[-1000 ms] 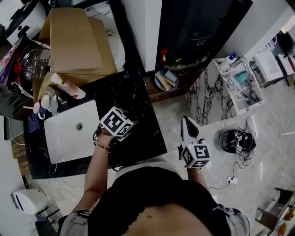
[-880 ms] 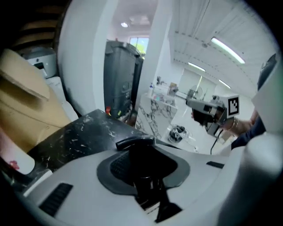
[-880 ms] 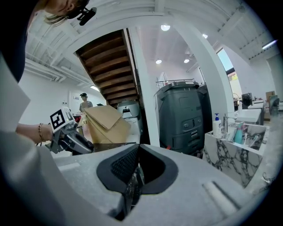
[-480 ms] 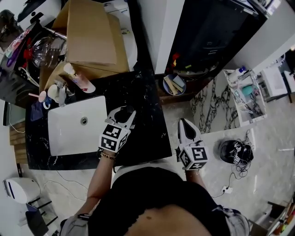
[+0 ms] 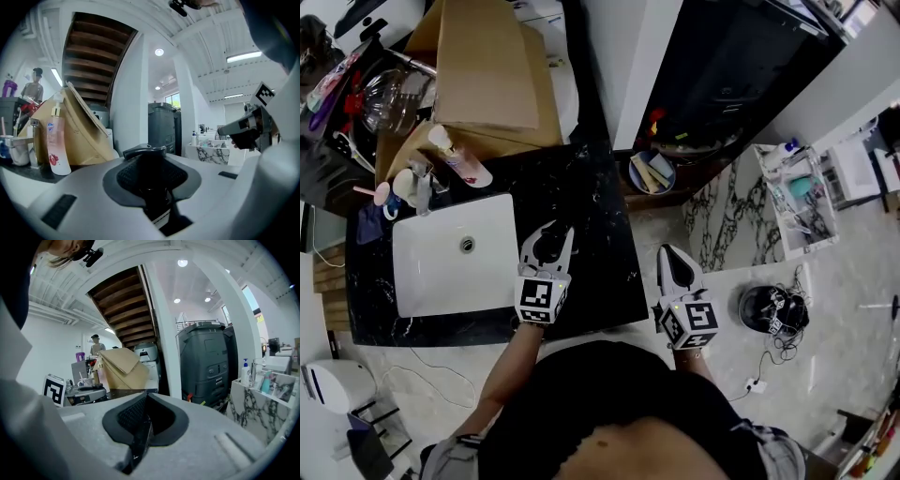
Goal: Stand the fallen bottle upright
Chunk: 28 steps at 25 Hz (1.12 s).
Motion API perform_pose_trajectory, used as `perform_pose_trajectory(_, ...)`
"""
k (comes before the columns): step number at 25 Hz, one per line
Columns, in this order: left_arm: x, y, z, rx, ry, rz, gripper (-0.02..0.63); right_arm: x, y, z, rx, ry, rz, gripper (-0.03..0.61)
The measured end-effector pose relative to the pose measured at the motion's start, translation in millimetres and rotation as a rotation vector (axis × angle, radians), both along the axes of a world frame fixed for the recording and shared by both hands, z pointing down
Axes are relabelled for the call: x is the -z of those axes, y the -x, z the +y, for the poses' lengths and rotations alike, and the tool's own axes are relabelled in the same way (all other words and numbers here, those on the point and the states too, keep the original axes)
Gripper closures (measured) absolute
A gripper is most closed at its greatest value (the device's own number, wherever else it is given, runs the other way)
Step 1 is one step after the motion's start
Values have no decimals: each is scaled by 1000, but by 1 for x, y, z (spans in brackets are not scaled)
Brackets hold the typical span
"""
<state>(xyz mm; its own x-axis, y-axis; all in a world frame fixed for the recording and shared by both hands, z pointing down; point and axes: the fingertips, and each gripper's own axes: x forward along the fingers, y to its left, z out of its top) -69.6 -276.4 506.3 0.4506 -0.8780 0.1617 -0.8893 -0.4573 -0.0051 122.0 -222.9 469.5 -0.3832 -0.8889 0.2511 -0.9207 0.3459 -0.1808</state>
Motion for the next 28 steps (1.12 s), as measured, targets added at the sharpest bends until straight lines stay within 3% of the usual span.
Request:
perform_pose_trajectory(8, -4, 0, -3, 3, -1, -6, 505, 4, 6, -2, 5, 1, 11, 574)
perform_pose_trajectory(10, -6, 1, -3, 11, 22, 1, 383, 5, 11, -3, 23, -5, 4, 574)
perform_pose_trajectory(11, -6, 2, -3, 9, 28, 0, 377, 5, 14, -3, 35, -8, -1, 574)
perform_pose_trajectory(15, -6, 6, 5, 6, 26, -24, 370, 4, 20, -3, 62, -13, -5, 574)
perform_pose_trajectory(20, 2, 16, 17, 23, 51, 23, 368, -1, 26, -3, 91, -4, 0, 574)
perform_pose_trajectory(28, -2, 38, 49, 67, 99, 33, 368, -3, 39, -3, 140, -16, 0, 574)
